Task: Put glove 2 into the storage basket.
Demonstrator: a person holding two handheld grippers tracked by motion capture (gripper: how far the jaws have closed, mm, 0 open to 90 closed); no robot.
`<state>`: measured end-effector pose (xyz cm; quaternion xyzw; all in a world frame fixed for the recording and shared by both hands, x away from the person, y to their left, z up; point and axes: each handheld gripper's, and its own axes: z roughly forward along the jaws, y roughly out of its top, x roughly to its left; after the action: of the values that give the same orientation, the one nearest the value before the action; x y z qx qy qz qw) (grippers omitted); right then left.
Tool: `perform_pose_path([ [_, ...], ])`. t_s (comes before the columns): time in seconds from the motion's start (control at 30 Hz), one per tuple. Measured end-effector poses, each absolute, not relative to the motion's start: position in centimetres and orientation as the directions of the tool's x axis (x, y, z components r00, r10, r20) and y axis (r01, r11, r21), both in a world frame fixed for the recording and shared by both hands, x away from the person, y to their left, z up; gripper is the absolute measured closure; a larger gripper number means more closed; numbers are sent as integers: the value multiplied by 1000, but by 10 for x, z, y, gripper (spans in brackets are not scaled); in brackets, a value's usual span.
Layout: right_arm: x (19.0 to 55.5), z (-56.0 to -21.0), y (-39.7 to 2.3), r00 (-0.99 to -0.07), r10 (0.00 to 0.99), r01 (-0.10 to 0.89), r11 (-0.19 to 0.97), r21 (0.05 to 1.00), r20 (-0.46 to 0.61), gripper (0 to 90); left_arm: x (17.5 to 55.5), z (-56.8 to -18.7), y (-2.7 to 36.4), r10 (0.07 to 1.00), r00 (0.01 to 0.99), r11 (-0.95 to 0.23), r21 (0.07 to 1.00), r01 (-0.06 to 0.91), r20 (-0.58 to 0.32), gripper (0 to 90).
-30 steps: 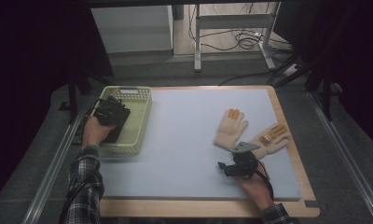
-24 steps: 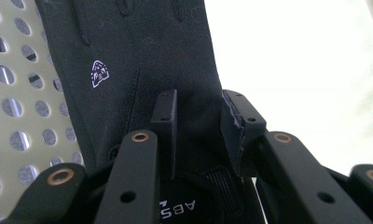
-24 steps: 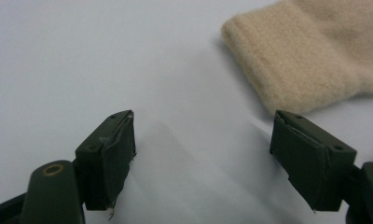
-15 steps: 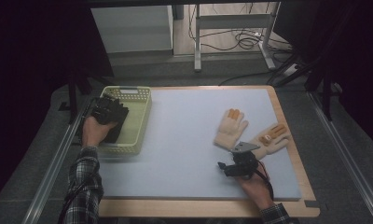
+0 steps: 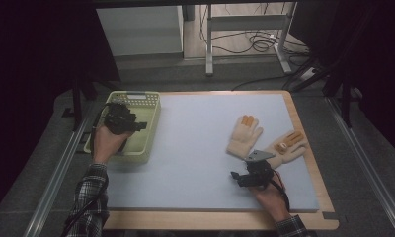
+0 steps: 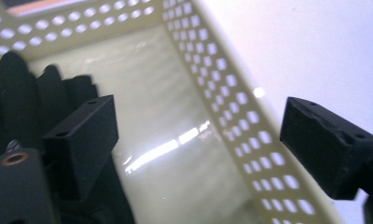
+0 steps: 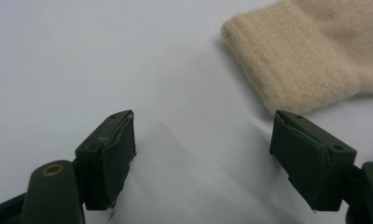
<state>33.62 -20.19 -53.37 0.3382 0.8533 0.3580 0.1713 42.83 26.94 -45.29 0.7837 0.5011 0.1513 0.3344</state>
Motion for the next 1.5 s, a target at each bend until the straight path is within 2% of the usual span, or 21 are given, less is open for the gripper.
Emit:
perform_pose_path([
  [0.23,336,-534,-202,-713,700,455,515,727,-50,221,411,-446,245,848,522,-310,709,633,-95,31],
  [0.53,336,-534,-202,-712,701,457,513,727,-48,220,379,-441,204,778,624,-379,744,551,-65,0],
  [0.9,336,-534,-202,-711,702,460,511,727,-44,220,336,-469,159,685,727,-453,763,461,-33,0],
  [1.23,336,-533,-202,-712,701,460,512,726,-43,220,314,-516,145,689,724,-475,737,480,-27,0],
  [1.5,337,-533,-202,-712,701,460,511,726,-42,220,307,-544,153,731,681,-519,676,523,34,0],
])
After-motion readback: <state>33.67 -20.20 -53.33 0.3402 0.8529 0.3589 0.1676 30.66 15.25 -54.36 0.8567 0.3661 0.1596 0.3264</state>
